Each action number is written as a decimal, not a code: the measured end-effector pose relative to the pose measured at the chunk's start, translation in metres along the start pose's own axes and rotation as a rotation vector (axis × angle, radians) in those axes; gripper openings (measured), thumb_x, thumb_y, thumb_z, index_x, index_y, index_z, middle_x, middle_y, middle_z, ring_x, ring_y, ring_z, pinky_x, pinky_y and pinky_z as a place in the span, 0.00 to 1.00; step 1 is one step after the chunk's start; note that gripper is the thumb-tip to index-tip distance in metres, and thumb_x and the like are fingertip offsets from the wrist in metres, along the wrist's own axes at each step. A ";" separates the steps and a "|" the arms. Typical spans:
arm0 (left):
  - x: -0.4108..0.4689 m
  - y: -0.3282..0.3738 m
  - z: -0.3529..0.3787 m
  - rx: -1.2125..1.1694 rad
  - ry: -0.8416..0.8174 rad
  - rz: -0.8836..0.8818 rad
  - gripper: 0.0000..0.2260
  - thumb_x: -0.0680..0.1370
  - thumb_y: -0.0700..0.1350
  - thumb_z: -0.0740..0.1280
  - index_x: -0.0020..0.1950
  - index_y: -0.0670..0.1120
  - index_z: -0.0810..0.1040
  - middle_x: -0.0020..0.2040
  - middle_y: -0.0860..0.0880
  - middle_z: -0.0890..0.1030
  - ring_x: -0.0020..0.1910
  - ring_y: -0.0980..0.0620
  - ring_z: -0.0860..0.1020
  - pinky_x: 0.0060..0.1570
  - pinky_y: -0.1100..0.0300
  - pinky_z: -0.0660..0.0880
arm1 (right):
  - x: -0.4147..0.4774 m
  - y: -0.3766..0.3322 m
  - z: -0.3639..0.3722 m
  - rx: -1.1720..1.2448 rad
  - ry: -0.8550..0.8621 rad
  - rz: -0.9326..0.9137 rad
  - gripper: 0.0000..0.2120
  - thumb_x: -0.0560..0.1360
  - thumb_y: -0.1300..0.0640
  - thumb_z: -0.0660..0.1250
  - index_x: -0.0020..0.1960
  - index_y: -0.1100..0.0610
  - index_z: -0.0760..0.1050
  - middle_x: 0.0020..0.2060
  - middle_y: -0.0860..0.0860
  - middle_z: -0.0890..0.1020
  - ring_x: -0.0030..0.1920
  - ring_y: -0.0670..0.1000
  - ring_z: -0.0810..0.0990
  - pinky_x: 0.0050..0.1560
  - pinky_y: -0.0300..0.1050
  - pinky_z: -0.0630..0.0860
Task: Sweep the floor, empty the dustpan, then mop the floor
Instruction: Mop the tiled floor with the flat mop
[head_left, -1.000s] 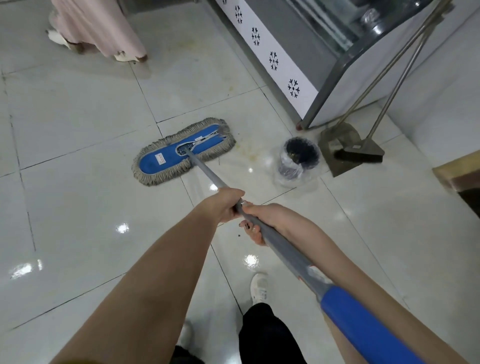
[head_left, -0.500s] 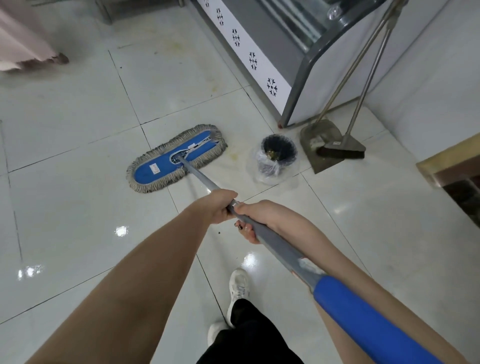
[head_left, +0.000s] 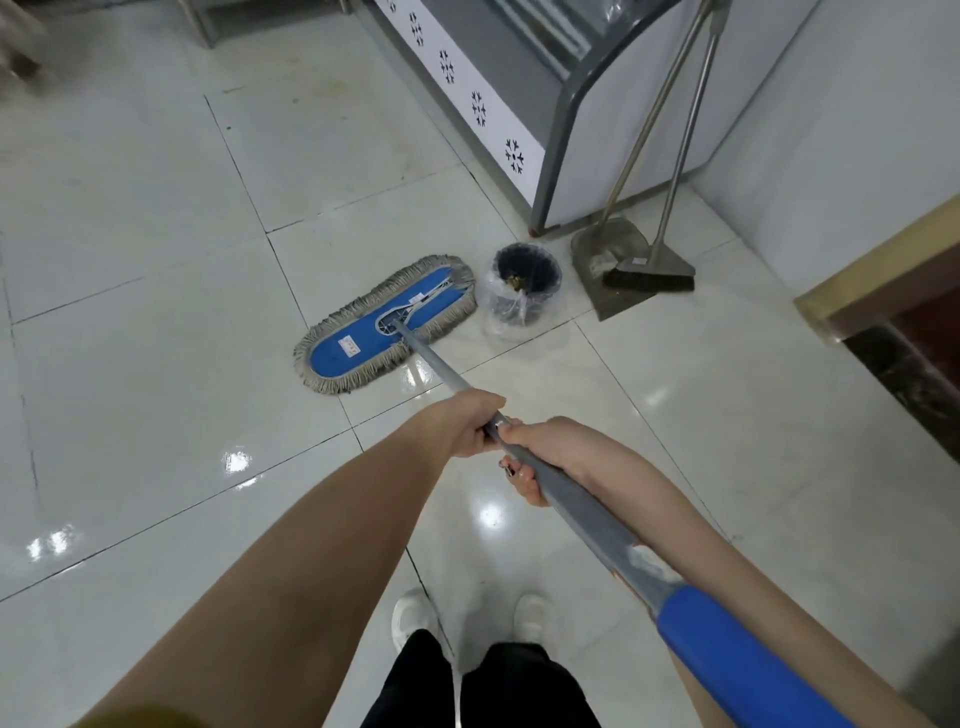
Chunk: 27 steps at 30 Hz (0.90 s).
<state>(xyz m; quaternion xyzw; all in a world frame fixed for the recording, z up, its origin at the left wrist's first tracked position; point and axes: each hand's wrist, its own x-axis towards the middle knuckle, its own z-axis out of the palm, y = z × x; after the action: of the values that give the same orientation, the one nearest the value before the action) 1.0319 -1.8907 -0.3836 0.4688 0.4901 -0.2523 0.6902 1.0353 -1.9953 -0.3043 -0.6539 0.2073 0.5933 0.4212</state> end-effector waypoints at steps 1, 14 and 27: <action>-0.001 -0.004 0.009 -0.002 -0.004 -0.009 0.08 0.83 0.42 0.57 0.46 0.39 0.68 0.36 0.46 0.74 0.33 0.55 0.74 0.17 0.67 0.73 | -0.003 0.004 -0.008 -0.002 -0.003 0.003 0.14 0.81 0.53 0.60 0.39 0.59 0.66 0.29 0.55 0.69 0.11 0.44 0.64 0.16 0.28 0.64; 0.020 -0.015 0.073 -0.148 -0.020 0.023 0.07 0.83 0.42 0.57 0.54 0.38 0.66 0.37 0.43 0.73 0.34 0.53 0.74 0.21 0.67 0.75 | 0.015 0.012 -0.079 -0.149 -0.055 -0.016 0.15 0.82 0.54 0.56 0.39 0.59 0.65 0.27 0.54 0.66 0.11 0.45 0.63 0.15 0.28 0.62; 0.067 0.075 0.019 -0.402 0.041 0.135 0.12 0.82 0.43 0.60 0.63 0.41 0.63 0.35 0.45 0.70 0.29 0.53 0.72 0.22 0.68 0.74 | 0.069 -0.099 -0.045 -0.243 -0.072 -0.051 0.16 0.82 0.54 0.56 0.37 0.60 0.65 0.27 0.55 0.66 0.11 0.47 0.64 0.15 0.29 0.62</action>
<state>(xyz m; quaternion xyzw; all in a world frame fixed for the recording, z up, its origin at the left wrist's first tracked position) 1.1275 -1.8677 -0.4137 0.3583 0.5119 -0.0931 0.7752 1.1529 -1.9599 -0.3424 -0.6835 0.1022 0.6261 0.3611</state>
